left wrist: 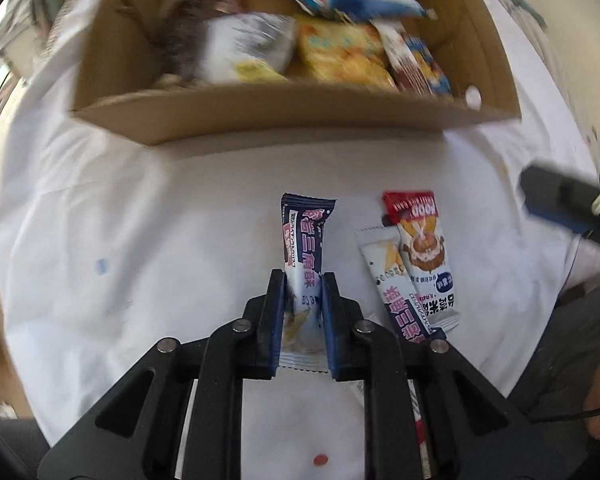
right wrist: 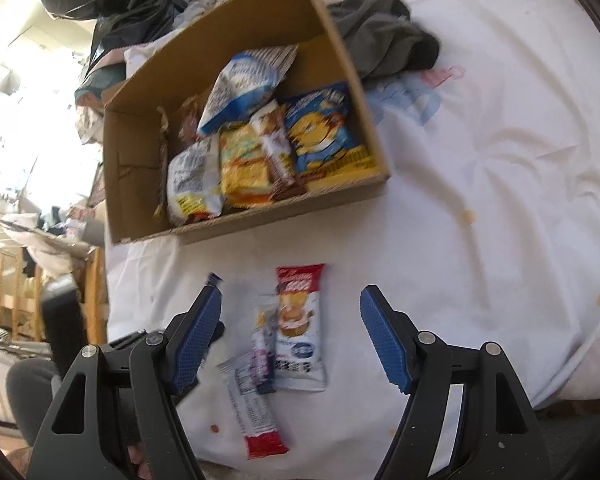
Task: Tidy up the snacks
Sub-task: 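Grasp the navy wafer bar with left tool while right tool grasps white-red bar, then lower both bars into the box and open both tools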
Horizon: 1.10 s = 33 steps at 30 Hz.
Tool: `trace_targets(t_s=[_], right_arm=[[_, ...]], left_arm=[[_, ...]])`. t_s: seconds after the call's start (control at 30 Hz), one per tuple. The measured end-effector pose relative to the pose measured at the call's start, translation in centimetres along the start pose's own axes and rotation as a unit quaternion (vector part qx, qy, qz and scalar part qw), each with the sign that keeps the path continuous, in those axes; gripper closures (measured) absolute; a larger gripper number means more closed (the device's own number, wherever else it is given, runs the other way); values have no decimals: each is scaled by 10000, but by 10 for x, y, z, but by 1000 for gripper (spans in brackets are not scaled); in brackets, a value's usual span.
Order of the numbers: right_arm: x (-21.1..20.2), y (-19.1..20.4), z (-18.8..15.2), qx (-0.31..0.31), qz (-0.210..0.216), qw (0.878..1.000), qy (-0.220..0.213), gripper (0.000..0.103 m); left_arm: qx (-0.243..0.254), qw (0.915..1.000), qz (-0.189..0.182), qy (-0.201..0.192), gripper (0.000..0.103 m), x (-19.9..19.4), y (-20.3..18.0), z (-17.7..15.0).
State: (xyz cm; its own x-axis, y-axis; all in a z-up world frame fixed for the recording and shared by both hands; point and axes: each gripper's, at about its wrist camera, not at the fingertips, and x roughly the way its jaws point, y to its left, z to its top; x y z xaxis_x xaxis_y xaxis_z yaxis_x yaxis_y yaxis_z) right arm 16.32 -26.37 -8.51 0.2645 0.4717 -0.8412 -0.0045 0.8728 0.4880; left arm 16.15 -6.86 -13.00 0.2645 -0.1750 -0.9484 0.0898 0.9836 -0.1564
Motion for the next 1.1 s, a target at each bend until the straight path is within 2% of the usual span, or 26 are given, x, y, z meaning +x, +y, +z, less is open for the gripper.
trace_targets(t_s=[0.1, 0.13, 0.23, 0.3, 0.4, 0.5, 0.6, 0.8, 0.87, 0.9, 0.97, 1.1], right_arm=[[19, 7, -6, -57, 435, 9972, 610, 35], [24, 12, -10, -150, 456, 9959, 764, 41], [37, 33, -24, -726, 135, 9914, 1082, 49], [44, 46, -35, -1141, -18, 9851, 1285, 49], [57, 52, -46, -1307, -113, 9777, 1642, 49], [72, 54, -60, -1486, -336, 9667, 2054, 49], [81, 58, -68, -1660, -373, 9580, 2308, 49], [93, 76, -78, -2124, -696, 9486, 2240, 50], [96, 83, -81, -2461, -829, 9414, 2153, 71], [97, 85, -82, -2502, -845, 9404, 2141, 71], [96, 85, -78, -2447, -655, 9437, 2126, 71], [84, 88, -69, -2259, -120, 9536, 1989, 71]], left_arm=[[-403, 9988, 105, -245, 89, -25, 19, -1], [-523, 9981, 137, -291, 89, -31, 25, -2], [-979, 9940, 245, -422, 89, -47, 46, -2], [-1159, 9914, 354, -488, 89, -50, 59, -3], [-1313, 9891, 471, -477, 89, -47, 73, -2], [-1484, 9871, 419, -438, 89, -44, 80, -4], [-1496, 9869, 379, -469, 89, -43, 79, -3], [-1452, 9870, 388, -562, 88, -48, 77, 0], [-1472, 9864, 422, -592, 88, -50, 79, 1], [-1474, 9861, 466, -608, 89, -51, 80, 1], [-1456, 9853, 618, -640, 89, -53, 82, 0], [-1591, 9831, 617, -666, 89, -57, 90, -3]])
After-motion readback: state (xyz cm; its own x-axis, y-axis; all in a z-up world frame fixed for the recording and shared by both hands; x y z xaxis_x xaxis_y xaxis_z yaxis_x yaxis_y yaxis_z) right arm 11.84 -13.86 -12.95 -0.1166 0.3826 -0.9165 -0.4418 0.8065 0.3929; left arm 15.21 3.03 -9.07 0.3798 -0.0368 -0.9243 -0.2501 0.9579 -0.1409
